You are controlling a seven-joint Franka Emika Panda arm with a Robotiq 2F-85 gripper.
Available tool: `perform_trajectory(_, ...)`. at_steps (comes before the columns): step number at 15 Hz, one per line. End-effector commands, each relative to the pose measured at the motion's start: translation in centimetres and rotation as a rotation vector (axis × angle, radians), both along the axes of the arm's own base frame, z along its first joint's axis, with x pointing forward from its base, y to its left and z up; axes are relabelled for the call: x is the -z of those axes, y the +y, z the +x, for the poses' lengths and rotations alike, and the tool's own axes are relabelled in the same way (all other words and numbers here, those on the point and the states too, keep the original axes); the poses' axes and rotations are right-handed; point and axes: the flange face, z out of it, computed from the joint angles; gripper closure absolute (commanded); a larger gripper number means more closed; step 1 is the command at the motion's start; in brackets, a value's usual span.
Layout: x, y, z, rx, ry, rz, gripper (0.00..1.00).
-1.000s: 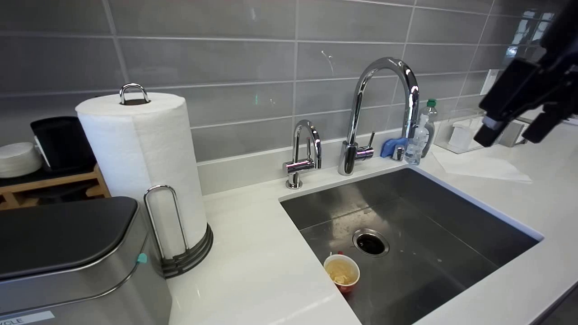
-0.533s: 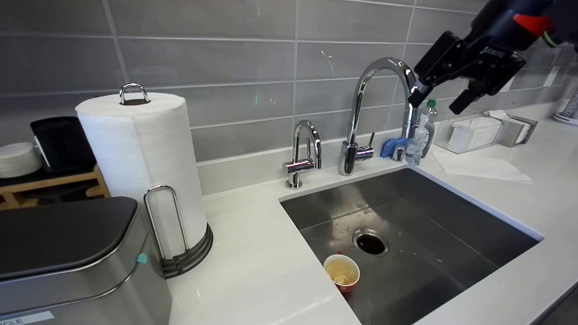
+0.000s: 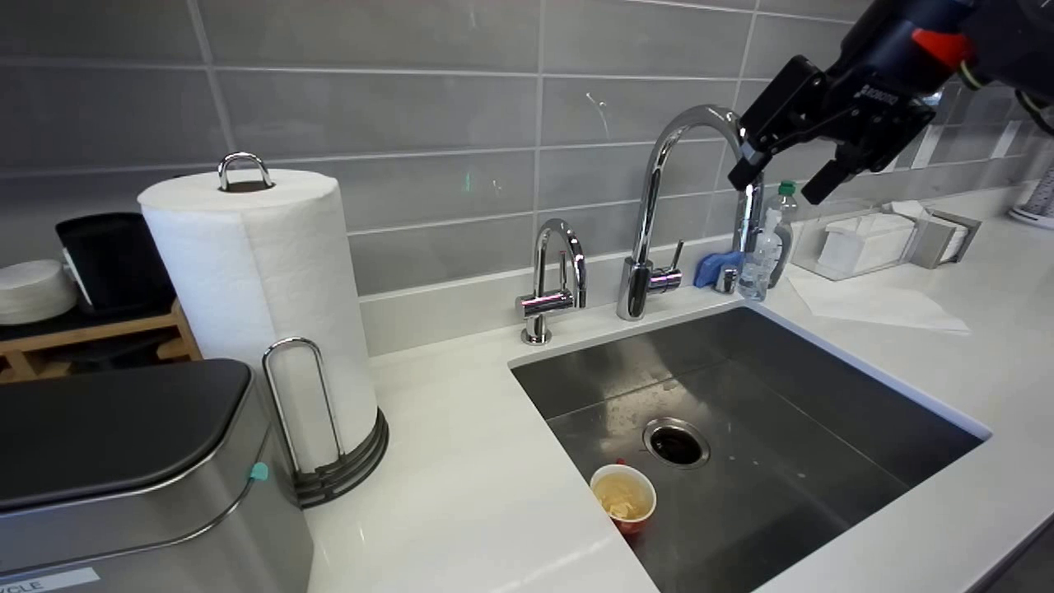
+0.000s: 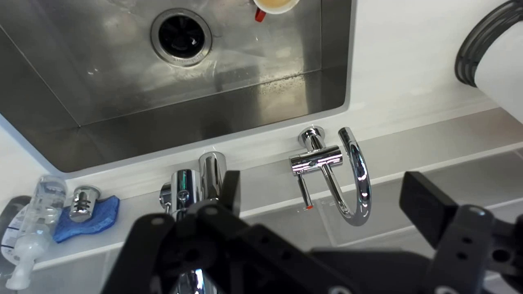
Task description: Push the faucet to the right
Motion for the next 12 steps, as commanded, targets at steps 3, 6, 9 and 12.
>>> perform_trajectory(3, 1.9, 0.7, 3.7, -0.064, -0.181, 0.021, 0.00)
perform_trajectory(6, 2.8, 0.3, 5.4, -0.072, -0.261, 0.020, 0.27)
perform_trajectory(9, 3.1, -1.6, 6.8, -0.053, -0.290, -0.010, 0.51)
perform_trajectory(12, 2.7, -3.5, 8.0, -0.014, -0.292, -0.044, 0.74)
